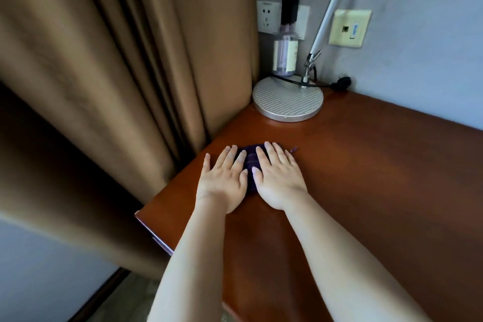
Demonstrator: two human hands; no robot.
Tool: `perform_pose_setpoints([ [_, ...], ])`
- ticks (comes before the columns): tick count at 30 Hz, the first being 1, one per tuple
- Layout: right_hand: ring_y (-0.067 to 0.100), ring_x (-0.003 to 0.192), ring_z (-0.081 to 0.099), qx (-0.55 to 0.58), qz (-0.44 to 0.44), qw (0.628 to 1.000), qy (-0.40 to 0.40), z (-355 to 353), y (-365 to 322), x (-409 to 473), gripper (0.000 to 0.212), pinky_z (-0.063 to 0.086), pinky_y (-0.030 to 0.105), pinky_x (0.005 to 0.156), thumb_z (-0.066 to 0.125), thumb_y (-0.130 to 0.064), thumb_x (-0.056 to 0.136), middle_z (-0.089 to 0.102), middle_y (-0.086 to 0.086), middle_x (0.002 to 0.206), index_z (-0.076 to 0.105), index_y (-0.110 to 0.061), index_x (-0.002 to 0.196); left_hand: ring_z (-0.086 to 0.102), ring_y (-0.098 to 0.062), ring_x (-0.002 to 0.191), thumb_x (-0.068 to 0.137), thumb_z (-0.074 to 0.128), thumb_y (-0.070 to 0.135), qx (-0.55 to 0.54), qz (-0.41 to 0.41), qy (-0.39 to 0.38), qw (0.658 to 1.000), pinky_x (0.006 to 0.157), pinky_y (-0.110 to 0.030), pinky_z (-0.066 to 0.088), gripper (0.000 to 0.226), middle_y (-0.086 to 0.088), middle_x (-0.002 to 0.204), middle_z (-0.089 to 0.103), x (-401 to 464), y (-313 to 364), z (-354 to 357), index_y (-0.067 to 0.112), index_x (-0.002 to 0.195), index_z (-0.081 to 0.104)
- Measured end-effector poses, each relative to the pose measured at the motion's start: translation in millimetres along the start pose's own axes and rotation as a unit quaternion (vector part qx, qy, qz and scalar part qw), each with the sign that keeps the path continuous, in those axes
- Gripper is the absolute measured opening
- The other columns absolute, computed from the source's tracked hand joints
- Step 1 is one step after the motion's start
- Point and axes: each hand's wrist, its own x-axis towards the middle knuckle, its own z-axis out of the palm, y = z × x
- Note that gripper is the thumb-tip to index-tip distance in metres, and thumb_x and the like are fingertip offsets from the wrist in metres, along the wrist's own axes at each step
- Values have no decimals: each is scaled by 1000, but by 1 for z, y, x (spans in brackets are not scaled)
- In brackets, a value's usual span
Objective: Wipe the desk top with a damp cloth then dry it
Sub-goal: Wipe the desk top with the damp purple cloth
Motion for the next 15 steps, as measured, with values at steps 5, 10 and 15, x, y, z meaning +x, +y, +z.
perform_pose_setpoints([
  [5, 20, 148, 0, -6, -39, 999, -1, 3, -14, -2, 57, 2, 38, 120, 16, -41, 103, 2, 5, 162, 7, -18, 154, -11, -11, 148, 104, 9, 39, -19, -38, 11, 999, 120, -42, -8, 53, 4, 163, -6, -22, -10, 1, 26, 155, 1],
  [10, 19, 148, 0, -3, -72, 997, -1, 6, -15, -30, 57, 2, 37, 121, 16, -43, 103, 3, 3, 162, 8, -19, 154, -9, -13, 149, 104, 11, 39, -26, -64, 19, 997, 120, -43, -6, 54, 2, 163, -5, -55, 0, 6, 25, 155, 3],
  [15, 17, 148, -3, 1, -105, 994, -15, 8, -10, -79, 57, 0, 35, 121, 16, -43, 103, 0, 2, 162, 6, -20, 154, -11, -14, 149, 104, 10, 38, -35, -97, 18, 995, 120, -44, -6, 54, 1, 163, -7, -107, 27, 14, 23, 155, 1],
])
